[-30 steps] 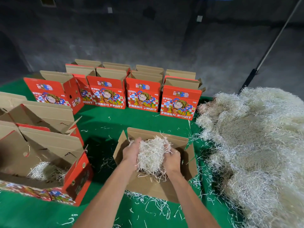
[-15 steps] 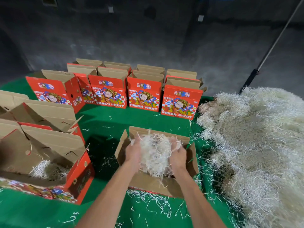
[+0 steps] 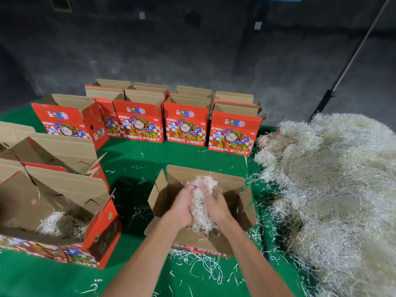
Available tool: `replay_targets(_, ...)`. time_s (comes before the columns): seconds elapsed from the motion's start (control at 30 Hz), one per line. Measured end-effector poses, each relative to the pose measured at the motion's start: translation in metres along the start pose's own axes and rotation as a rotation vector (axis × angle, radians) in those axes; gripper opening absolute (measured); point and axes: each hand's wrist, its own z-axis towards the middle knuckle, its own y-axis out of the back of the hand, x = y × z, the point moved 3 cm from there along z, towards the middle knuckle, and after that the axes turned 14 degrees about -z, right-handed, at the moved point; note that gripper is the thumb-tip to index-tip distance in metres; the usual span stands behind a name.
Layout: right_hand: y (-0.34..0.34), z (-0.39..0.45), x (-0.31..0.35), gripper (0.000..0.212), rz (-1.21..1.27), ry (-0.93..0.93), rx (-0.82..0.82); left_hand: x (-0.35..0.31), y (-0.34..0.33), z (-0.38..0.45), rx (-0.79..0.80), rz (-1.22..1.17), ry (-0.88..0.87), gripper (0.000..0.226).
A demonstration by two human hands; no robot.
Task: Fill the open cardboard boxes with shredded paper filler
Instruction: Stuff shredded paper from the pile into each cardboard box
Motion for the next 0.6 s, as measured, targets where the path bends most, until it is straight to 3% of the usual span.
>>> replay_targets(0.03,-0.007,-0.001,0.003,0.081,-0.055,0.044,-0.003,0.005,-0.004,0.001,-0.038,0.015,0.003,0.051)
replay_targets(0.13,0.012,0.009,-0.003,0.02,0.031,0.096,-0.174,-0.003,0.011,-0.001,-0.276,0.075,-0.083,0.045)
replay_targets(0.23,0.032,0.016,-0.017,0.021,0.112,0.032,-0.284,-0.023,0.027,0.001,-0.37,0.045,-0.197,0.035)
replay_targets(0.33,0.037,0.013,-0.02,0.033,0.235,-0.07,-0.395,-0.032,0.033,0.003,-0.358,-0.069,-0.287,0.027)
replay_targets(0.37,0.038,0.012,-0.023,0.038,0.263,-0.119,-0.4,-0.032,0.037,0.001,-0.358,-0.062,-0.286,0.031)
replay_targets(0.4,0.037,0.012,-0.025,0.043,0.257,-0.15,-0.35,-0.03,0.037,0.005,-0.327,-0.021,-0.277,0.049)
replay_targets(0.47,0.025,0.01,-0.018,0.04,0.163,-0.086,-0.134,-0.016,0.03,0.008,-0.259,0.099,-0.236,0.078)
replay_targets(0.53,0.005,0.007,-0.012,0.026,0.093,0.046,0.004,0.001,0.013,0.002,-0.154,0.227,-0.149,0.043)
replay_targets(0.57,0.002,0.007,-0.012,0.021,0.099,0.067,-0.005,0.003,0.008,-0.002,-0.207,0.337,-0.183,0.024)
replay_targets(0.6,0.004,0.007,-0.013,0.022,0.107,0.069,-0.027,0.001,0.008,0.0,-0.269,0.368,-0.202,0.018)
